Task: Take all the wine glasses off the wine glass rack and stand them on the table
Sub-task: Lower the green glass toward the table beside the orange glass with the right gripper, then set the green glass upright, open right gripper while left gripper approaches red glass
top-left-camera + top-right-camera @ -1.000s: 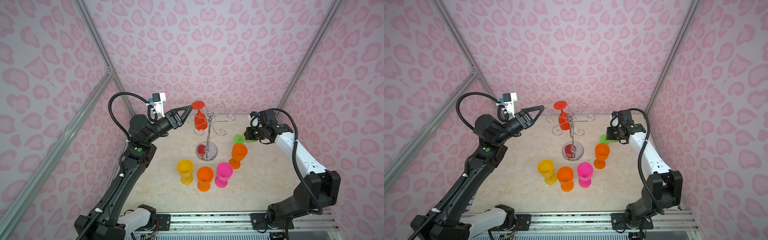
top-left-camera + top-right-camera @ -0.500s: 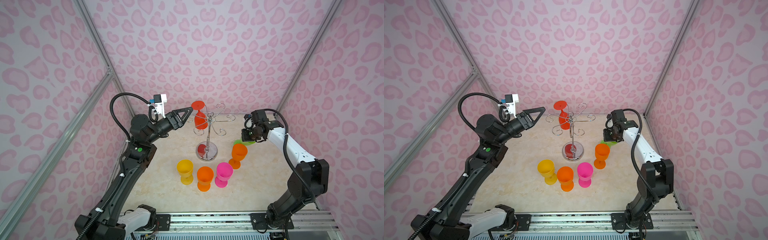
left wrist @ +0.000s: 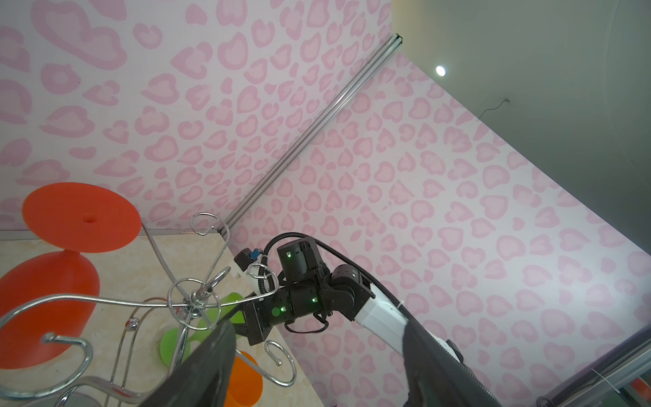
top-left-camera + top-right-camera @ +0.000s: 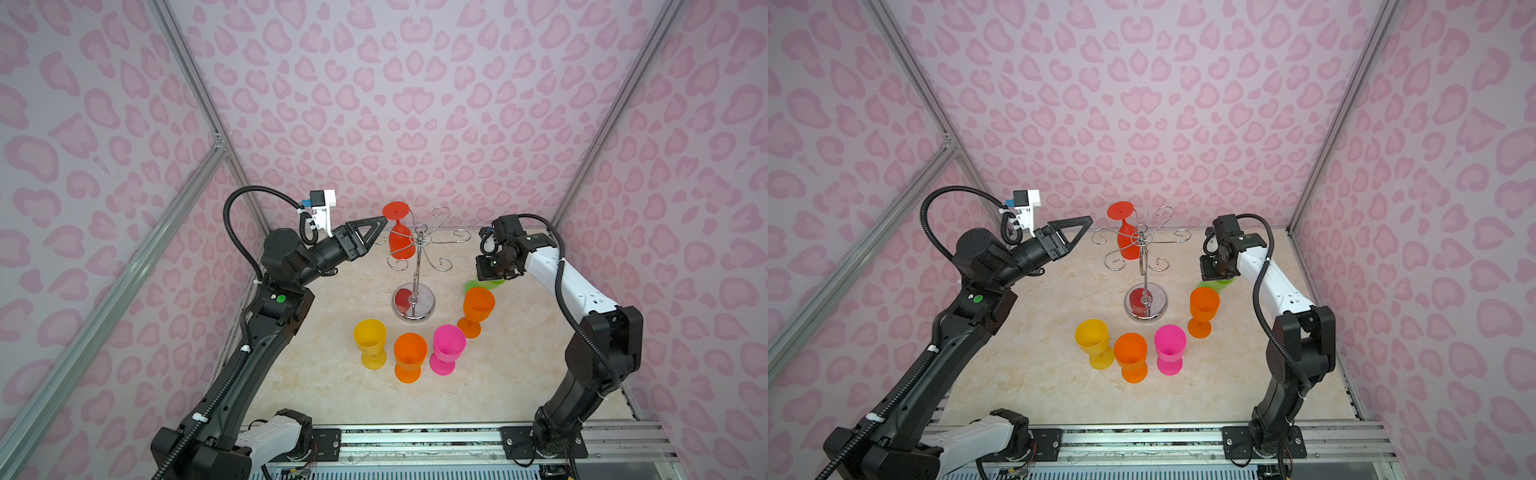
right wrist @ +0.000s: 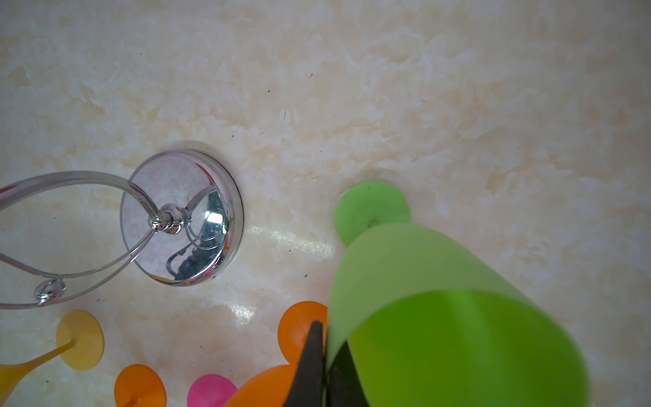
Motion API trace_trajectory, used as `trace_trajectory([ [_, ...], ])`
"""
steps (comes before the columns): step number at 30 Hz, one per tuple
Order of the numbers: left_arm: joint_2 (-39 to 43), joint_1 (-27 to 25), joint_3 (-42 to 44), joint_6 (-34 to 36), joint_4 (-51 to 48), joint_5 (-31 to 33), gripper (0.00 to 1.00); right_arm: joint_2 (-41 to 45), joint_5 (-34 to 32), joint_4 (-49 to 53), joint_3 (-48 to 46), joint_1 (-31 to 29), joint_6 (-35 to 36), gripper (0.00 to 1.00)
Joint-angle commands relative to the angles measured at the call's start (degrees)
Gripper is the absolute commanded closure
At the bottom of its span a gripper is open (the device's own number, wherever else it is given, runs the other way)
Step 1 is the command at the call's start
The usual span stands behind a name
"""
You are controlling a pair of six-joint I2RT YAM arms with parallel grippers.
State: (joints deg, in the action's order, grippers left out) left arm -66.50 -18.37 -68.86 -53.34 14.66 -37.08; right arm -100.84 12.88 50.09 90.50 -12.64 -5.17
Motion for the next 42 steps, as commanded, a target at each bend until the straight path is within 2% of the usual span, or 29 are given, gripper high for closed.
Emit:
trace_trajectory([
  [1, 0.31, 0.03, 0.22, 1.19, 0.2, -0.54, 0.24, -0.81, -0.41, 1.57, 0.44, -0.18, 0.11, 0.94],
  [9, 0.32, 0.01, 0.46, 1.28, 0.02, -0.88, 0.24, -0.35, -0.74, 1.0, 1.0, -0.27, -0.43, 0.81],
  [15, 0.3, 0.09, 0.74, 1.23, -0.06, -0.89, 0.24, 0.59, -0.5, 0.04, 1.17, -0.25, -1.03, 0.77],
  [23, -0.12, 0.36, 0.39, 1.84, -1.02, -0.36, 0.24, 3.0, 0.67, -1.52, 0.44, -0.2, -1.78, 0.73],
  [32, -1.47, 1.87, -0.18, 1.67, -1.21, 0.36, 0.24, 8.25, 5.84, -5.79, -2.28, 1.51, -3.85, 0.72],
  [39, -5.82, 5.89, -1.17, 1.3, -1.03, 0.77, 0.24, 15.08, 9.5, -10.47, -8.01, 3.98, -6.85, 0.71],
  [42, -7.79, 6.6, -2.55, 3.62, -1.89, 2.62, 0.24, 19.15, 9.2, -13.07, -11.0, 4.8, -8.22, 0.71],
])
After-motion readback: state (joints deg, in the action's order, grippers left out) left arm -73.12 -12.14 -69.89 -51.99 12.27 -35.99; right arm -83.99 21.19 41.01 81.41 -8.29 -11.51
